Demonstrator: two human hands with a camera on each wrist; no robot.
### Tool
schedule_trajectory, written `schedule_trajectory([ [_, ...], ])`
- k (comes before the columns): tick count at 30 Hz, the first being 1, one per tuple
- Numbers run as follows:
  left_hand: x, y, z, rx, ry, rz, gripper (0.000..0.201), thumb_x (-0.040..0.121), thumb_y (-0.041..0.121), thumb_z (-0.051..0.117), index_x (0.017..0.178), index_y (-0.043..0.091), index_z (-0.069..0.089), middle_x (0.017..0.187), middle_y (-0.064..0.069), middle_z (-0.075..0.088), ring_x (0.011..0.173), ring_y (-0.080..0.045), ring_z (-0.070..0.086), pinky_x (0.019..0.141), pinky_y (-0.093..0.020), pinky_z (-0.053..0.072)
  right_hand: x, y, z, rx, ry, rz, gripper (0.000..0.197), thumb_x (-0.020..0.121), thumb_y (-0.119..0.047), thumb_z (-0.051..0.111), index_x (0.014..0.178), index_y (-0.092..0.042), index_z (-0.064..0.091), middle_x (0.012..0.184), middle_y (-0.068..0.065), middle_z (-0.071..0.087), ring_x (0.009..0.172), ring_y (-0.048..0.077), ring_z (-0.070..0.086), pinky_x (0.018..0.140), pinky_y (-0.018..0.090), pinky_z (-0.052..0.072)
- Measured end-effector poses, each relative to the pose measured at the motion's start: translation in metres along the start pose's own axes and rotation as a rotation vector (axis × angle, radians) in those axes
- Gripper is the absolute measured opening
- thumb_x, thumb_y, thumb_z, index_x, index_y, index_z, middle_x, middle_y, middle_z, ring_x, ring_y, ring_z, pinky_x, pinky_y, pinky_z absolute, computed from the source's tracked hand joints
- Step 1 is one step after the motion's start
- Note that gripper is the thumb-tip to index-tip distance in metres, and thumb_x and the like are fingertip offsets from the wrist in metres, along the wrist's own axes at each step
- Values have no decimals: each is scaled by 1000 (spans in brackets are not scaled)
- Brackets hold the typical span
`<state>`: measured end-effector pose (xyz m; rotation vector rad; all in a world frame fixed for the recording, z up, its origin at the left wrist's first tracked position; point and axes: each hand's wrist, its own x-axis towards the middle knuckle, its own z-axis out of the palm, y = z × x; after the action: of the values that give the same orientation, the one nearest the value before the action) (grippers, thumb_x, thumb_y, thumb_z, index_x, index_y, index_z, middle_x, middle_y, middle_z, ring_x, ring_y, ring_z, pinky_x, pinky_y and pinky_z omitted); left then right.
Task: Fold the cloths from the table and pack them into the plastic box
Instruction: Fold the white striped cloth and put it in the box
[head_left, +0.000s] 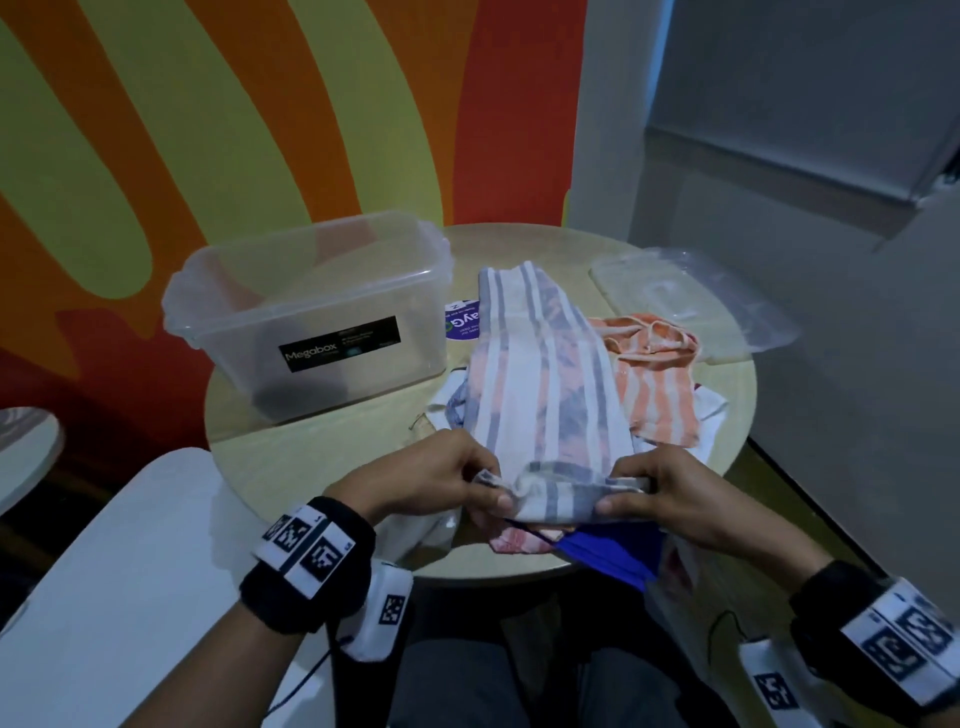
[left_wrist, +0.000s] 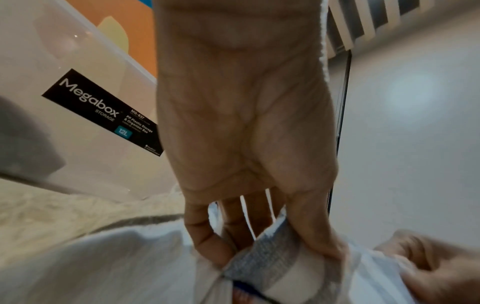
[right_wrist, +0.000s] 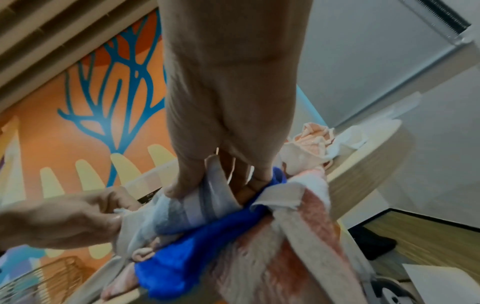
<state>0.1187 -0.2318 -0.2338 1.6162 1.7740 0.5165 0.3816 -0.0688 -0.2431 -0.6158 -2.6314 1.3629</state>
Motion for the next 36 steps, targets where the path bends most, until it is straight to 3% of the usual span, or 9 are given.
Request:
schedule_trajectory([
  [6, -4, -7, 18, 2, 120, -80, 47, 104, 40, 57, 62, 20, 47, 59, 10, 42, 56, -6, 40, 61, -31, 32, -4, 4, -2, 10, 7, 111, 39, 99, -41, 60, 69, -16, 57, 65, -2, 45, 62, 11, 41, 59, 30, 32],
  [11, -13, -15, 20, 11, 158, -118, 49, 105, 42, 54, 62, 17, 53, 58, 3, 57, 55, -9, 52, 63, -32, 42, -1, 0, -1, 23, 15, 159, 45, 101, -39, 59, 63, -18, 48, 59, -6, 44, 56, 8, 41, 55, 22, 32],
  [14, -9, -8, 21, 27, 181, -147, 51, 103, 37, 57, 62, 7, 50, 56, -1, 48, 53, -12, 43, 59, -32, 35, 3, 0, 1, 41, 56, 162, 48, 99, -34, 64, 59, -17, 45, 57, 0, 39, 53, 11, 36, 52, 24, 29],
  [18, 2, -1, 20, 80, 196, -214, 44, 94, 29, 66, 56, 9, 56, 51, 2, 46, 51, -13, 39, 56, -30, 32, 9, 2, 7, -42, 127, 195, 44, 88, -25, 75, 57, -3, 53, 53, -1, 40, 50, 9, 37, 50, 27, 29],
  [21, 4, 3, 21, 228, 282, -211, 30, 85, 33, 73, 66, 14, 59, 60, 4, 57, 59, -16, 53, 58, -36, 43, 13, 5, 14, -212, 206, 195, 22, 79, -29, 78, 73, -15, 63, 67, -9, 59, 63, 10, 52, 63, 36, 43],
  [25, 1, 17, 35, 460, 386, 144, 15, 81, 7, 68, 86, 20, 60, 89, 3, 57, 86, -21, 50, 70, -38, 46, 10, -1, 22, -327, 167, 109, 20, 87, -23, 70, 86, -29, 51, 88, -7, 64, 87, 17, 59, 80, 45, 48],
  [27, 3, 23, 40, 534, 362, 279, 9, 88, 11, 66, 93, 19, 64, 99, 2, 57, 91, -22, 50, 75, -40, 47, 9, -2, 22, -363, 144, 87, 17, 90, -20, 67, 88, -28, 52, 89, -2, 65, 88, 21, 59, 82, 47, 49],
  [31, 6, 31, 44, 685, 186, 166, 40, 90, 54, 63, 114, 24, 58, 113, 5, 52, 101, -17, 45, 80, -38, 42, 13, -8, 21, -435, 139, 90, 3, 94, -21, 65, 96, -24, 65, 99, 0, 65, 96, 21, 59, 84, 41, 48],
  [36, 13, 36, 28, 587, 137, 161, 26, 89, 15, 58, 115, 16, 63, 112, -1, 61, 103, -24, 55, 83, -43, 48, 14, -23, 14, -701, 83, 20, 21, 101, -36, 55, 108, -21, 70, 108, -3, 49, 103, 19, 47, 84, 37, 42],
])
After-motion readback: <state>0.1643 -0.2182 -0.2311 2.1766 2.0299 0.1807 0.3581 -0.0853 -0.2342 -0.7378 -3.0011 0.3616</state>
